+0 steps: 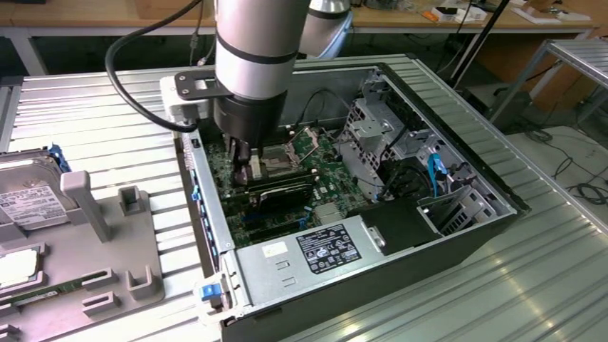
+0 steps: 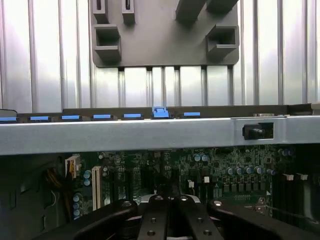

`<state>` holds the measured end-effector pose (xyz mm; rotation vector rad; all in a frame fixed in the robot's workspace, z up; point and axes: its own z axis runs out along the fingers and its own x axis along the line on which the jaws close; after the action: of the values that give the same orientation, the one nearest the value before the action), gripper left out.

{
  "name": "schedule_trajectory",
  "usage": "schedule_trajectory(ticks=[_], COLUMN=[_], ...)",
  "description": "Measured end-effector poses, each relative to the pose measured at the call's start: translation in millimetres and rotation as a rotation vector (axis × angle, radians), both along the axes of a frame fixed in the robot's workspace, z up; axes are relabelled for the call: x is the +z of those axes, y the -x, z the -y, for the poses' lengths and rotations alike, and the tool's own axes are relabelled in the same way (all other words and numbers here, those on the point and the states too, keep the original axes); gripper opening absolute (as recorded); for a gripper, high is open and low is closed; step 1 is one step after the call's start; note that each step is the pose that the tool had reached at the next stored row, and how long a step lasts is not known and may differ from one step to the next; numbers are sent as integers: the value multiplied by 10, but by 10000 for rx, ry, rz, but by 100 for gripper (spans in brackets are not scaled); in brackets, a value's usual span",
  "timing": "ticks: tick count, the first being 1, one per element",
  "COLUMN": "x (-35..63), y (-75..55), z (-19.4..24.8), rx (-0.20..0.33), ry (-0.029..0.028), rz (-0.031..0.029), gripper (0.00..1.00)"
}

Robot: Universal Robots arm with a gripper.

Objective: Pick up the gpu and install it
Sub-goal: 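Press down on the gpu until it lock into place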

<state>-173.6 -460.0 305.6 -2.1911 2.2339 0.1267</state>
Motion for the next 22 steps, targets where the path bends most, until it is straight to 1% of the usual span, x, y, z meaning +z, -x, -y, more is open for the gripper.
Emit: schedule_trajectory(ticks=[3,6,8,10,13,17,22], x=[23,39,62,81,83,65,59], y=[88,141,178,201,201,212,231], z=[-7,-25,-45,-57,-57,-55,-55], rx=[0,0,0,0,0,0,-1], ry=[1,0,0,1,0,3,6], rz=[-49,-94,-157,-191,-189,-164,-155], gripper=[11,11,11,11,11,11,11])
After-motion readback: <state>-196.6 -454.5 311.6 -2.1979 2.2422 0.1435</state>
